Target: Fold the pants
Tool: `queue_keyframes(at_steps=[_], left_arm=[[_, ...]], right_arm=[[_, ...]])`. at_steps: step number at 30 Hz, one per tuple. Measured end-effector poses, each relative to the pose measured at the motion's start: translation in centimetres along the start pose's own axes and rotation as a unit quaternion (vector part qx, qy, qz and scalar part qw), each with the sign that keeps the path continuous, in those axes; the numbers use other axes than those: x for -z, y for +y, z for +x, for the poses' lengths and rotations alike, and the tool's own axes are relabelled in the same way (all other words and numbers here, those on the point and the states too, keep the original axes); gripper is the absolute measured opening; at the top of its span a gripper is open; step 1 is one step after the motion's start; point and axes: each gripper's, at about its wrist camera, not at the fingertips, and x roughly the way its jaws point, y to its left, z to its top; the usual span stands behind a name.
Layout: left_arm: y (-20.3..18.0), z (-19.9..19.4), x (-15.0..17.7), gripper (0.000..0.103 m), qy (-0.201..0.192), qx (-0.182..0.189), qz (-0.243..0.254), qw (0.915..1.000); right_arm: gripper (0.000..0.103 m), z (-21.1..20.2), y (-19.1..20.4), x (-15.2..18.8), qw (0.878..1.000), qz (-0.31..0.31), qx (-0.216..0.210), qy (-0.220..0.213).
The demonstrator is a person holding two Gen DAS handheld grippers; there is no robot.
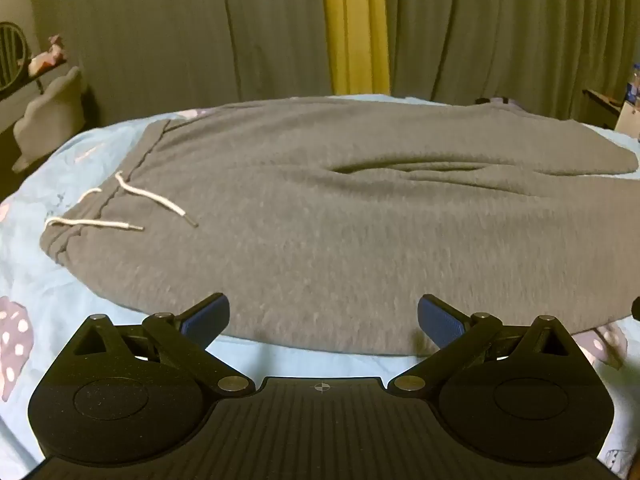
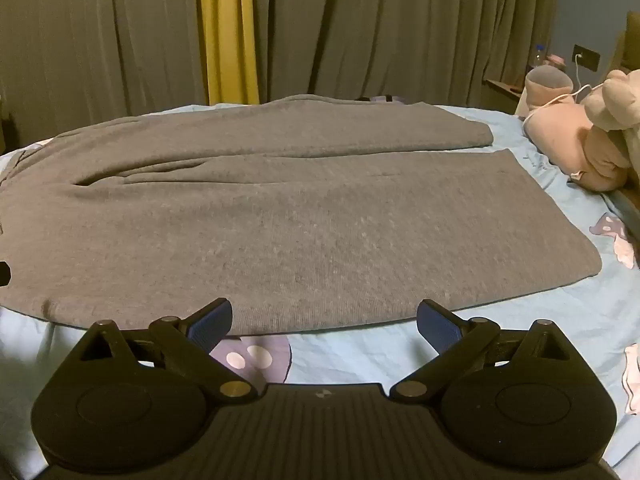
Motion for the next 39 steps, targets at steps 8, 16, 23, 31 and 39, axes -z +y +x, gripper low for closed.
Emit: queue_keyframes(at_steps=[8, 16, 23, 31, 39], left_arm=[[0.28, 0.12, 0.18, 0.103, 0.002, -0.003, -0.007, 1.0000], [-0.32, 0.18, 0.30, 0.103, 0.006, -0.009, 0.009, 0.9999], [-0.09, 0.15, 0.57, 0.103, 0.008, -0.008, 0.014, 0.9998], [-0.18, 0.27, 0.74, 0.103, 0.010, -0.010, 0.017, 0.9998], [-0.29, 0.22, 0.72, 0.103, 0.011, -0.010, 0.018, 0.9997]], right_arm=[[0.099, -0.66, -0.17, -0.05, 1.000, 0.008, 0.003, 0.002], [0.099, 0.18, -0.18, 0.06, 1.000, 0.007, 0.001, 0.005], [0.099, 0.19, -0.17, 0.21, 1.000, 0.004, 0.001, 0.005], [0.099, 0.10, 0.04, 0.20, 1.000, 0.002, 0.002, 0.005], [0.099, 0.00, -0.04, 0.18, 1.000, 0.001, 0.001, 0.005]])
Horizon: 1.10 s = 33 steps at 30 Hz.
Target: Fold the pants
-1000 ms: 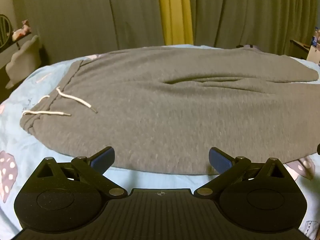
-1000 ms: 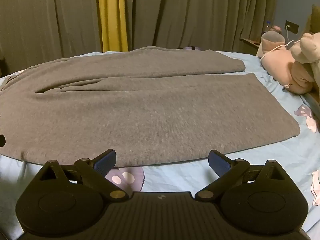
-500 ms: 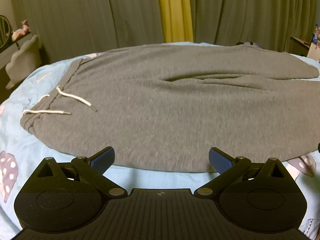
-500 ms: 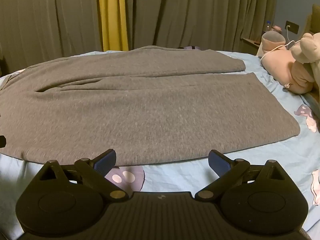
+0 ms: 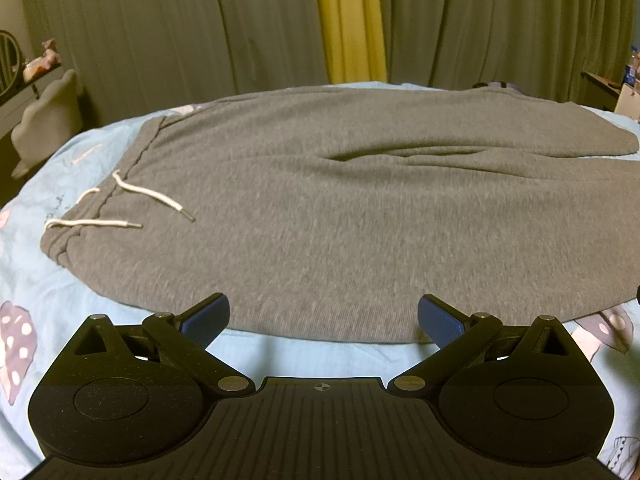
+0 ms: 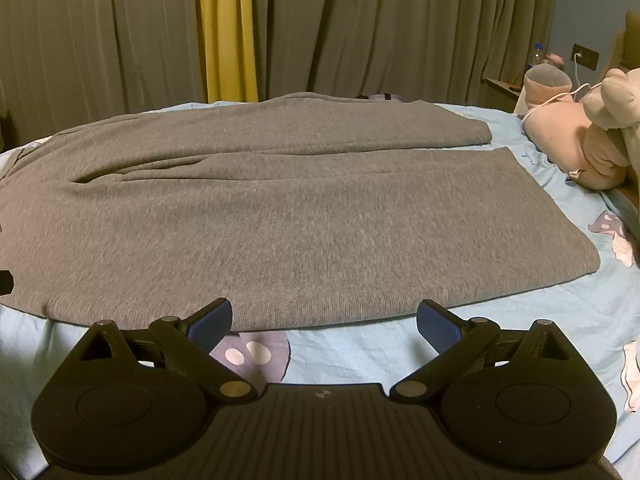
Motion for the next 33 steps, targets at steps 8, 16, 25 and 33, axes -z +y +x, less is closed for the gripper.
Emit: queue_keyframes(at_steps=[8, 16, 25, 33], left_arm=[[-0.11, -0.07, 0.04, 0.103, 0.002, -0.001, 0.002, 1.0000], [-0.18, -0.01, -0.10, 0.103, 0.004, 0.000, 0.001, 1.0000], [-0.17, -0.01, -0.14, 0.103, 0.004, 0.000, 0.002, 1.0000], [-0.13, -0.03, -0.08, 0.103, 0.005, 0.000, 0.001, 1.0000]], right_arm=[[0.099, -0.05, 0.00, 0.04, 1.000, -0.001, 0.000, 0.000], [0.099, -0.02, -0.06, 0.02, 1.000, -0.001, 0.000, 0.000], [0.099, -0.08, -0.04, 0.12, 1.000, -0.002, 0.000, 0.000], [0.099, -0.07, 0.00, 0.05, 1.000, -0.002, 0.001, 0.000]])
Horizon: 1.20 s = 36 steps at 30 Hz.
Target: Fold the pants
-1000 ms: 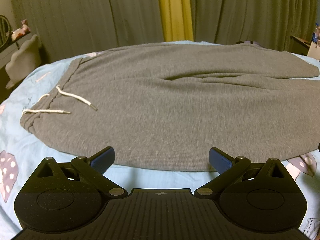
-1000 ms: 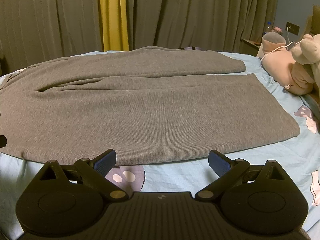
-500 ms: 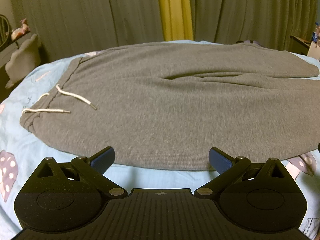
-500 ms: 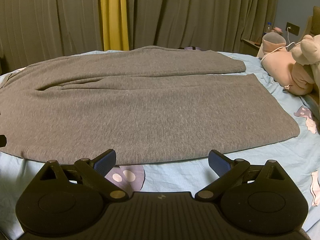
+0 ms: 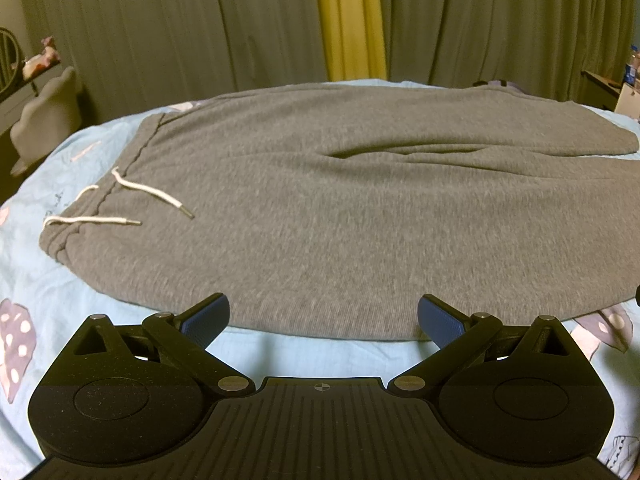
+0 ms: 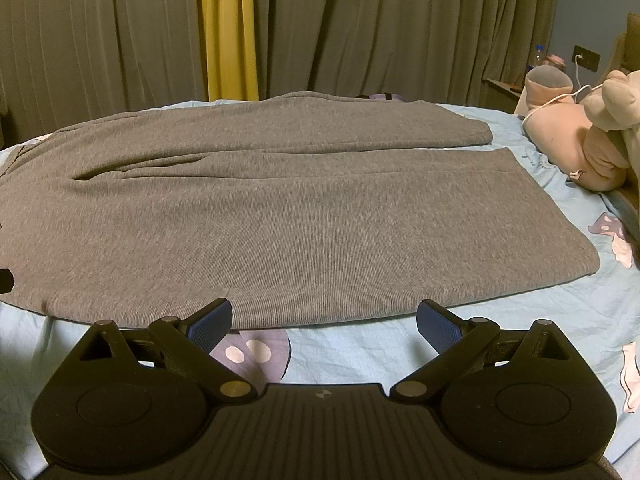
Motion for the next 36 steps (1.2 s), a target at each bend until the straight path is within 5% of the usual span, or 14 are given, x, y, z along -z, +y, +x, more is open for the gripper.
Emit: queue_keyframes(at_steps=[36], left_arm=[[0.07, 0.04, -0.12, 0.103, 0.005, 0.001, -0.003, 1.0000]], right_arm=[[0.099, -0.02, 0.09, 0.05, 1.000, -0.001, 0.001, 0.000]])
